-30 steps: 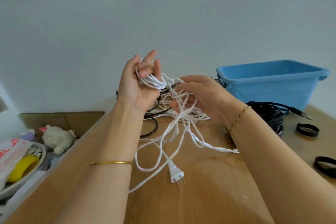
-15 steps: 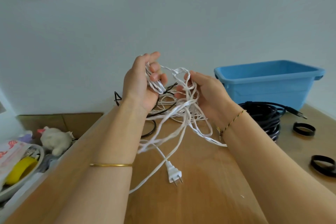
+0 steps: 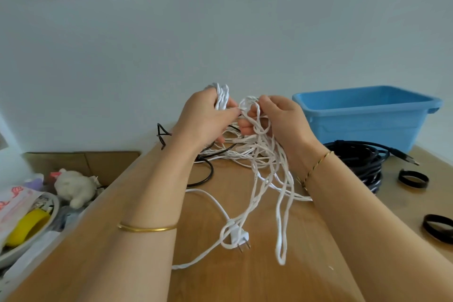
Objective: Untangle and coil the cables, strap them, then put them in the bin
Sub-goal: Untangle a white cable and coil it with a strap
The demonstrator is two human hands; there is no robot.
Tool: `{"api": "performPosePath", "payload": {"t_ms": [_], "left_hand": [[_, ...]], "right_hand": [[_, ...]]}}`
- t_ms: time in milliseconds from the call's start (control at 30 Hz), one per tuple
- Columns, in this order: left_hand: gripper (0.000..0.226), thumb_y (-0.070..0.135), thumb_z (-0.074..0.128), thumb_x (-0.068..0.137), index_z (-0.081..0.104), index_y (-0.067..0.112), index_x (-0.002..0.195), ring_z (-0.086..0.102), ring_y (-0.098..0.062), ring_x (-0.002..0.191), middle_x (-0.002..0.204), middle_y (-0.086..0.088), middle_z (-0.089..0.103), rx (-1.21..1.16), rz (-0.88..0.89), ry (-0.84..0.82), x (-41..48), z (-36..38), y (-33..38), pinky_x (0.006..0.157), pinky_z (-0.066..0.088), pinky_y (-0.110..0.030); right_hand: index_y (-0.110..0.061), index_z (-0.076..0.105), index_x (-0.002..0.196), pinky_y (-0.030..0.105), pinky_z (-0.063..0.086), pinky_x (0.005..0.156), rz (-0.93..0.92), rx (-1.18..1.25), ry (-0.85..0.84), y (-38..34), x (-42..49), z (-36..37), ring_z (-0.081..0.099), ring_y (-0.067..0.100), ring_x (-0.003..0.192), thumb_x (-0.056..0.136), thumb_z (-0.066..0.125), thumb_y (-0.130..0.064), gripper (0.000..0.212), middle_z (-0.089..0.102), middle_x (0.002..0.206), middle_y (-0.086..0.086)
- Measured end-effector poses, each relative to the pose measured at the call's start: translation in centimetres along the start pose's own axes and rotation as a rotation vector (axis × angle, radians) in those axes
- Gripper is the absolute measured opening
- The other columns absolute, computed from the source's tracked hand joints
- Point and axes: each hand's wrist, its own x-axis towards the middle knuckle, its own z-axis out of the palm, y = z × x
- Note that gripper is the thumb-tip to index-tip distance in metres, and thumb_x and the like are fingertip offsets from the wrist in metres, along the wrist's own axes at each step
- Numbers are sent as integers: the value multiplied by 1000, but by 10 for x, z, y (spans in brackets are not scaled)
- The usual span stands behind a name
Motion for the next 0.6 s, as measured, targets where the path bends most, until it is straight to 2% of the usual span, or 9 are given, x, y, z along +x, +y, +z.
{"api": "performPosePath", "payload": {"t_ms": [100,167,200,300,367,433,467,533,600], "left_hand": [[18,22,62,87,60,4,89,59,-25,58,78,-6,61,183,101,130,1,-1,2,55,52,-35],[15,19,60,87,58,5,86,61,-29,64,84,-6,61,202,137,246,3,-8,0,64,53,-41],[11,18,59,87,59,7,85,61,-28,66,83,-3,61,180,151,286,5,-11,-1,64,54,-43],[7,17,58,85,61,10,85,61,-27,70,80,0,59,144,188,375,8,-17,-3,63,56,-46],[9,19,58,85,60,11,84,60,-30,71,82,-1,59,124,187,448,8,-20,-3,63,56,-47],[7,20,58,86,58,14,82,61,-29,70,77,3,58,83,163,499,7,-25,-3,64,56,-47],[6,20,59,86,57,16,82,61,-26,67,74,6,56,64,152,501,7,-28,-3,63,56,-46],[5,17,60,87,58,18,83,56,-16,57,71,8,55,33,142,420,6,-30,-3,58,58,-42],[5,15,61,88,58,16,84,51,-9,51,71,6,55,32,151,301,4,-26,-2,53,58,-38]], "right_hand": [[-2,52,82,37,56,56,110,-65,94,4,1,-3,64,21,48,100,38,-14,25,64,65,18],[-3,51,78,29,54,47,197,-78,152,7,4,-14,62,20,43,99,37,-12,26,63,65,16],[-3,53,76,23,50,42,224,-172,152,10,7,-20,59,16,40,99,39,-12,28,61,64,14],[-7,56,74,12,39,38,261,-858,-99,17,12,-30,49,2,35,98,44,-19,29,53,64,3],[-4,63,96,21,45,54,319,-1199,-334,21,13,-29,51,5,52,98,43,-17,24,58,80,6],[3,60,114,26,44,59,350,-1367,-454,25,12,-28,54,16,69,97,43,-11,28,63,102,14],[4,61,113,26,45,59,337,-1394,-449,26,12,-29,58,20,75,96,44,-10,27,65,104,14],[0,65,105,26,52,61,236,-1307,-349,28,13,-29,61,20,74,94,48,-8,21,67,92,9],[-9,66,103,31,56,69,109,-1004,-160,22,14,-25,59,17,73,93,49,-3,21,67,90,4]]}}
